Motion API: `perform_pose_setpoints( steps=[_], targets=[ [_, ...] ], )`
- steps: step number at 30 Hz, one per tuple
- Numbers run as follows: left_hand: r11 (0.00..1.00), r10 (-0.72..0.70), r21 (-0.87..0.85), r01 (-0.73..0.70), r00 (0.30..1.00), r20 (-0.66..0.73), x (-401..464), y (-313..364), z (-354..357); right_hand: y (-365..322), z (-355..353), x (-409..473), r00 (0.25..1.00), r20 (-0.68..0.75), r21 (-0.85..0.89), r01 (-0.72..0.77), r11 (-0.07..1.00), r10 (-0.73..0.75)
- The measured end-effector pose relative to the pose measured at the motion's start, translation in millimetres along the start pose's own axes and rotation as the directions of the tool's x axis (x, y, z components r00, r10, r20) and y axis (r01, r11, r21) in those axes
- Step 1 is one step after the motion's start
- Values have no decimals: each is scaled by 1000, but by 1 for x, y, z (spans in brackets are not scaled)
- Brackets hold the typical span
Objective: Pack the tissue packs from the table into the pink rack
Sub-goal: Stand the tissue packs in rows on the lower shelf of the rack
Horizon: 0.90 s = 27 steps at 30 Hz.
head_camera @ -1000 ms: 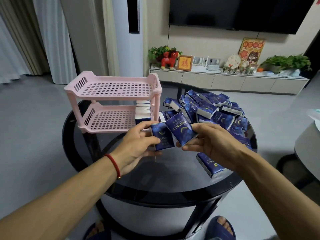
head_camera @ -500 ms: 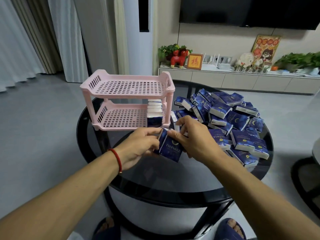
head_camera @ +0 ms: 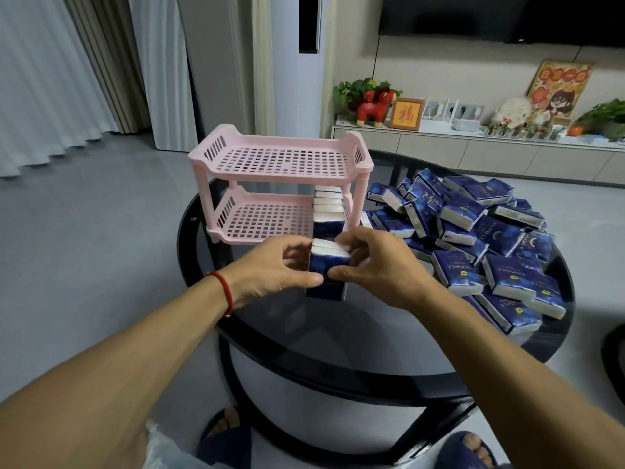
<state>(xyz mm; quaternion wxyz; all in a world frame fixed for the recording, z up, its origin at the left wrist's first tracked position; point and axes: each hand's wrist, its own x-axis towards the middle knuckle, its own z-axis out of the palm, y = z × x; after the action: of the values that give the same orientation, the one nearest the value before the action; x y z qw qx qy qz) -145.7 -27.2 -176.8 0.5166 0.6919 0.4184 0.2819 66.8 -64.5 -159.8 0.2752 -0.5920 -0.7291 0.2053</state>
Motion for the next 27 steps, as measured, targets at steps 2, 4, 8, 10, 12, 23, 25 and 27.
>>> perform_pose_setpoints(
  steps=[2, 4, 8, 10, 12, 23, 25, 27],
  targets=[
    [999, 21, 42, -19, 999, -36, 1, 0, -9, -2, 4, 3, 1000, -10, 15, 18, 1000, -18],
    [999, 28, 32, -25, 994, -108, 5, -2, -20, 0, 5, 8, 995, -96, 69, -3, 998, 10],
    [1000, 23, 22, -16, 936, -350, 20, -9, -40, 14, -6, 33, 920, -346, 90, -165, 982, 186],
    [1000, 4, 30, 10, 899, -437, 35, -13, -45, 18, -6, 48, 927, -325, -2, -200, 980, 189],
    [998, -30, 32, 54, 860, -509, 55, -17, -46, 17, -2, 59, 944, -278, 9, -179, 984, 175],
    [974, -96, 117, 192, 828, -553, 122, -35, -53, 28, -8, 69, 937, -317, -37, -164, 986, 144],
    [973, -85, 132, 189, 826, -557, 128, -35, -52, 31, -12, 64, 945, -298, -32, -153, 988, 137],
    [970, -59, 167, 175, 842, -537, 132, -38, -47, 31, -15, 59, 951, -281, -17, -142, 990, 132]
  ],
)
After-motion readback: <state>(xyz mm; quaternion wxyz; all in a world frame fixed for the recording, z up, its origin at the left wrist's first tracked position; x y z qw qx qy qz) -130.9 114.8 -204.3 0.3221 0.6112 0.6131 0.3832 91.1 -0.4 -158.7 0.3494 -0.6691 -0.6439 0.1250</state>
